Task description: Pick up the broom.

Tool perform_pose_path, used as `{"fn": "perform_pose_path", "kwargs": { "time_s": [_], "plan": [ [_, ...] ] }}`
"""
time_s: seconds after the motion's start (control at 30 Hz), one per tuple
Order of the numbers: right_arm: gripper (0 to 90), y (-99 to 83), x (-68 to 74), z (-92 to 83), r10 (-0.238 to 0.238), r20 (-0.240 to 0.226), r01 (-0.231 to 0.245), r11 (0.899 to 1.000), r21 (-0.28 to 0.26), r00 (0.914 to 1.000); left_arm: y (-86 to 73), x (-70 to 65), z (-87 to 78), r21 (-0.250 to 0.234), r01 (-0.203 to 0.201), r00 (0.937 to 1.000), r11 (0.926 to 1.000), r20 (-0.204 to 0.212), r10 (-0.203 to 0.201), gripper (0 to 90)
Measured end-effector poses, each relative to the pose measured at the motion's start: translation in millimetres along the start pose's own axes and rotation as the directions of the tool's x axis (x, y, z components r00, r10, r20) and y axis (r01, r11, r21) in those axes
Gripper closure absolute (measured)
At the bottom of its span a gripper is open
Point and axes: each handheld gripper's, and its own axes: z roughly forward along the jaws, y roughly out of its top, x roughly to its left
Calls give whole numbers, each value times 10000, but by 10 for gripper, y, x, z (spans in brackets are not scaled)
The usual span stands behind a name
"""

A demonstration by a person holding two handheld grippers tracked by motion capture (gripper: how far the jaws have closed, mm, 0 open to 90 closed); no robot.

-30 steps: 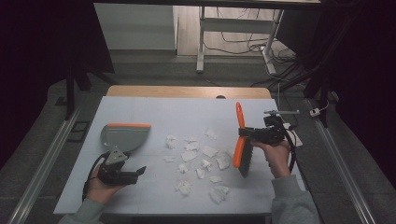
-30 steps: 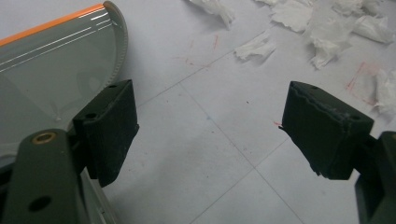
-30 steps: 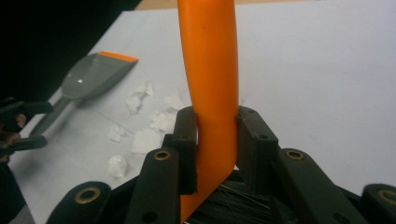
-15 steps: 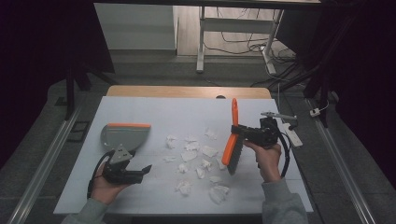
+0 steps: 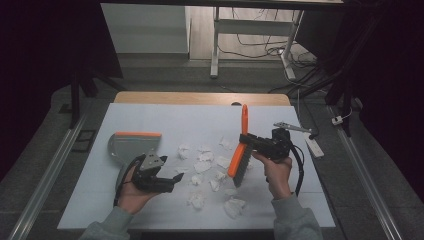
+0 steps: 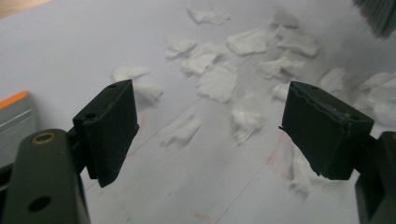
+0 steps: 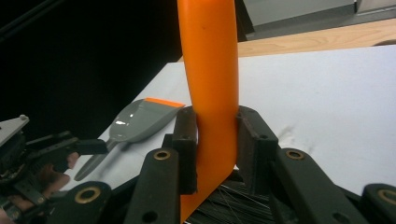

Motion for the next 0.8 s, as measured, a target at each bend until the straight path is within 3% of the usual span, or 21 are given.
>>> {"fn": "perform_pose_path", "kwargs": {
  "time_s": [0.13, 0.23, 0.33, 0.53, 0.8],
  "plan": [
    [707, -30, 79, 55, 61, -164, -64, 9998, -181, 9998, 97, -120, 83, 30, -340, 9993, 9994, 145, 339, 193],
    [708, -50, 130, 93, 109, -184, -115, 9992, -376, 9998, 169, -240, 120, -101, -555, 9972, 9984, 493, 560, 193],
    [707, -79, 173, 142, 19, -102, -23, 9991, -419, 9999, 251, -365, 190, -201, -749, 9934, 9970, 858, 763, 196],
    [707, -180, 218, 276, 204, -51, -206, 9984, -530, 9998, 350, -555, 411, -76, -1120, 9869, 9937, 1163, 1121, 213],
    [707, -278, 254, 351, 526, 18, -522, 9944, -923, 9986, 397, -663, 640, -508, -907, 9908, 9946, 961, 953, 309]
  ]
}}
